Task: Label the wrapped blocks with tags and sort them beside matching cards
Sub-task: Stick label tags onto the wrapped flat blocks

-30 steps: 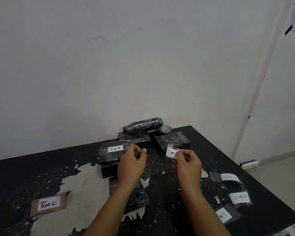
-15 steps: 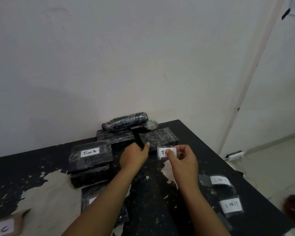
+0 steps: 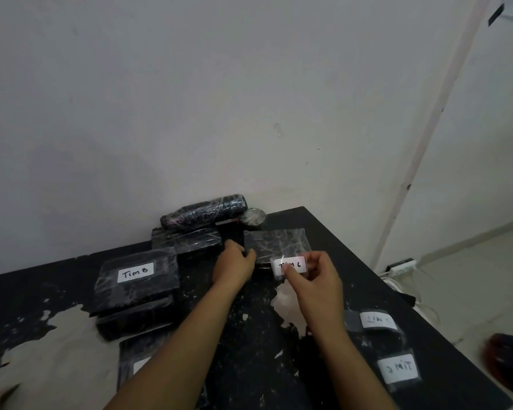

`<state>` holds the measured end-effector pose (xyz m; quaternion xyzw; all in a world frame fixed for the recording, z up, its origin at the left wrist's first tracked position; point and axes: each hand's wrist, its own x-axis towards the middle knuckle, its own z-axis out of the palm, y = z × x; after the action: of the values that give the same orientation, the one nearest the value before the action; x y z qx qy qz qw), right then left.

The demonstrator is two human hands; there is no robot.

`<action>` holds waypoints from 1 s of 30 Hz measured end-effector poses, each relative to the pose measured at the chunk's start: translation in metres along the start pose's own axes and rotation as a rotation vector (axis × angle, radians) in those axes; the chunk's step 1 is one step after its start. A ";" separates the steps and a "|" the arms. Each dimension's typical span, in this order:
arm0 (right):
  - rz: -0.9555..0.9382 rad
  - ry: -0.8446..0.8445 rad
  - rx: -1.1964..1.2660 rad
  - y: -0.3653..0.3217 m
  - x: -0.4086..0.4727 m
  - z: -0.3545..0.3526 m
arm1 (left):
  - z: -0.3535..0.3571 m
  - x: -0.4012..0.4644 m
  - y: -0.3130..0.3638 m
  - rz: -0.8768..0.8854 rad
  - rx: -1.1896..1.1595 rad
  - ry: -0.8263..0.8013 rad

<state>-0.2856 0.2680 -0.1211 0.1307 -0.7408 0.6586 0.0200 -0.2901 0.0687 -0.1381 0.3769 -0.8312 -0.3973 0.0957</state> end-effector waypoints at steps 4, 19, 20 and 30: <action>-0.008 0.014 0.006 -0.005 -0.005 -0.001 | -0.006 -0.012 0.000 -0.020 -0.112 -0.014; 0.001 0.030 0.018 -0.007 -0.018 -0.019 | -0.006 -0.036 -0.001 0.003 0.226 -0.122; 0.003 0.030 0.018 -0.007 -0.017 -0.019 | -0.005 -0.035 -0.003 -0.001 0.216 -0.132; -0.003 0.002 0.068 -0.011 -0.019 -0.013 | -0.009 -0.054 -0.009 0.224 -0.387 -0.110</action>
<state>-0.2671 0.2824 -0.1123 0.1318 -0.7177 0.6835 0.0174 -0.2432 0.0975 -0.1315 0.2346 -0.7801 -0.5563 0.1644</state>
